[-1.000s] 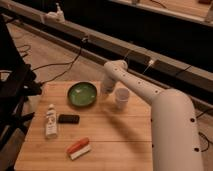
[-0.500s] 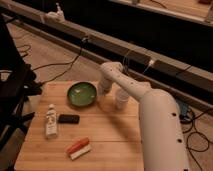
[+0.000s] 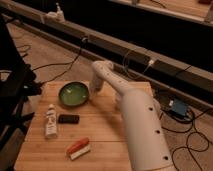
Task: Push the ceramic bowl across the table
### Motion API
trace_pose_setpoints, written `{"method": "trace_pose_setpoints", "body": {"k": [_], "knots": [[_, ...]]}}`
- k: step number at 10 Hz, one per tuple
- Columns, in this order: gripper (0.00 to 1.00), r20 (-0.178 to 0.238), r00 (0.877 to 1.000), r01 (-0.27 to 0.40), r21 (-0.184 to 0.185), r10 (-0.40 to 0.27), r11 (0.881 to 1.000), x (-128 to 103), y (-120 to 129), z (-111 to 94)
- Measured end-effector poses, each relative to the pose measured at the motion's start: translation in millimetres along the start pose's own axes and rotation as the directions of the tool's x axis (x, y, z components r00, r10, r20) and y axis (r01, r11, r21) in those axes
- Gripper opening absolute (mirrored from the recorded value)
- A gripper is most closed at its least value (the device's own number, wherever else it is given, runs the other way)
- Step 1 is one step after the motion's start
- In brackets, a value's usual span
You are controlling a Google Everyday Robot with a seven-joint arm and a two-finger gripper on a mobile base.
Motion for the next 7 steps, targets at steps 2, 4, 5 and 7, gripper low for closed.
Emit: {"method": "trace_pose_setpoints", "body": {"k": [2, 4, 5, 7], "knots": [[0.0, 0.034, 0.999, 0.035, -0.009, -0.035, 0.999, -20.5, -9.9, 11.2], [0.0, 0.079, 0.994, 0.077, -0.022, -0.075, 0.997, -44.4, -14.5, 23.4], [0.0, 0.101, 0.99, 0.104, -0.03, -0.1, 0.994, -57.1, -15.9, 29.1], [0.0, 0.148, 0.977, 0.16, -0.037, -0.153, 0.986, -84.2, -17.9, 38.4]]}}
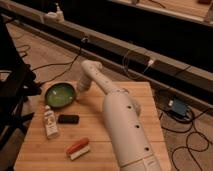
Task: Push the ceramic bowl across the table
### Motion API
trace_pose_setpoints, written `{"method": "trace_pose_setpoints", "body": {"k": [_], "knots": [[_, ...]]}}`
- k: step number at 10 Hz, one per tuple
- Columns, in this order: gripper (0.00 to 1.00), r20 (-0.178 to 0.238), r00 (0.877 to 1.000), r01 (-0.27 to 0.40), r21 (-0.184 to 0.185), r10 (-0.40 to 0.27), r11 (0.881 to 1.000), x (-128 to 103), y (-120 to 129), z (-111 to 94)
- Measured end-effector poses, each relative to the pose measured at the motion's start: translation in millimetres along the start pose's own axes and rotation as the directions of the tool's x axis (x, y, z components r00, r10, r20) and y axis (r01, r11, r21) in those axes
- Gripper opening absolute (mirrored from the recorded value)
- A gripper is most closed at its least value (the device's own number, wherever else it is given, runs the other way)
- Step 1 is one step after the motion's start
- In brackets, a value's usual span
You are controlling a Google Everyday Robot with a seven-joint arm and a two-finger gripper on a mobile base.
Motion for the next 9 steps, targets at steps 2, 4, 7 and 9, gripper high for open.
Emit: {"method": "trace_pose_setpoints", "body": {"k": [2, 4, 7, 9], "knots": [[0.0, 0.041, 0.997, 0.059, -0.014, -0.058, 0.998, -24.8, -2.7, 9.4], [0.0, 0.076, 0.991, 0.107, -0.011, -0.106, 0.994, -44.3, -6.7, 7.2], [0.0, 0.062, 0.987, 0.144, 0.024, -0.145, 0.989, -53.7, -15.6, -12.5], [0.05, 0.015, 0.995, 0.097, 0.056, -0.098, 0.994, -33.4, -16.5, -39.3]]}}
